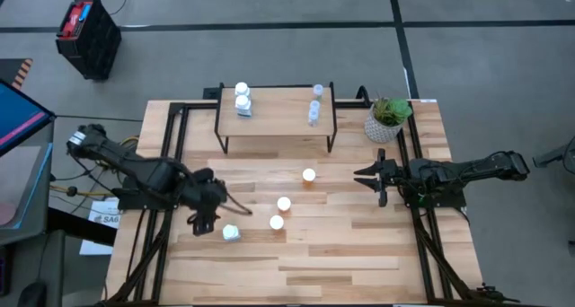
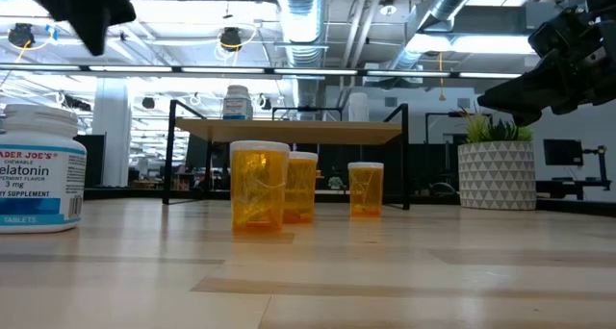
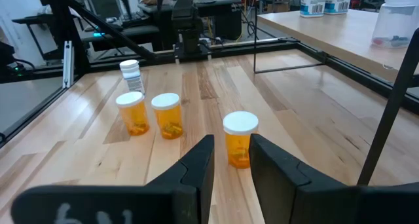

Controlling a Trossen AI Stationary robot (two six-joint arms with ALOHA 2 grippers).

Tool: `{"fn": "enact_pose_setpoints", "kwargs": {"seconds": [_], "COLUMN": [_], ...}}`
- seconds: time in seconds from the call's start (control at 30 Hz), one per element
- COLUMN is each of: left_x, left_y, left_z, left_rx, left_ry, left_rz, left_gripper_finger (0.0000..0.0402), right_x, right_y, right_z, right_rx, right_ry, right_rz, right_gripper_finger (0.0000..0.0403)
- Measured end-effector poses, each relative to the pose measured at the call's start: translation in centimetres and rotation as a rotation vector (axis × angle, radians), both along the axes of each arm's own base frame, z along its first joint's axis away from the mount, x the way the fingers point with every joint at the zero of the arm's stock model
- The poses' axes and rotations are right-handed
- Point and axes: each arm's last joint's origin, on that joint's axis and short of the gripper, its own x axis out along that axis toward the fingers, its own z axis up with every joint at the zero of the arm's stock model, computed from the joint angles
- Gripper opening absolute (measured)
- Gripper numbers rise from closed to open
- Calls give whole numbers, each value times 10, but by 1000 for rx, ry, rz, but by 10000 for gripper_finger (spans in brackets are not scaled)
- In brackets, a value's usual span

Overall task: Pick and place medicine bottles onto shelf by color
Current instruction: Put the white pill bottle aligned with the other white pill bottles on the shelf

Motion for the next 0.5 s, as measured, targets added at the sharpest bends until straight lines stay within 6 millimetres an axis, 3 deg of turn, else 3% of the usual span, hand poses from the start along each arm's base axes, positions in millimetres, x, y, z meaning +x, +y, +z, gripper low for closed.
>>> {"fn": "enact_pose_setpoints", "kwargs": {"seconds": [0.5], "left_x": [30], "left_y": [-47], "left_z": [-50], "left_rx": [108], "left_ry": [84], "left_rz": [-46], "left_gripper_finger": [257], "right_x": [0], "right_y": [0], "right_z": [0], "right_rx": [0], "right_ry": [0], "right_rz": [0], "right_gripper_finger": [120]}}
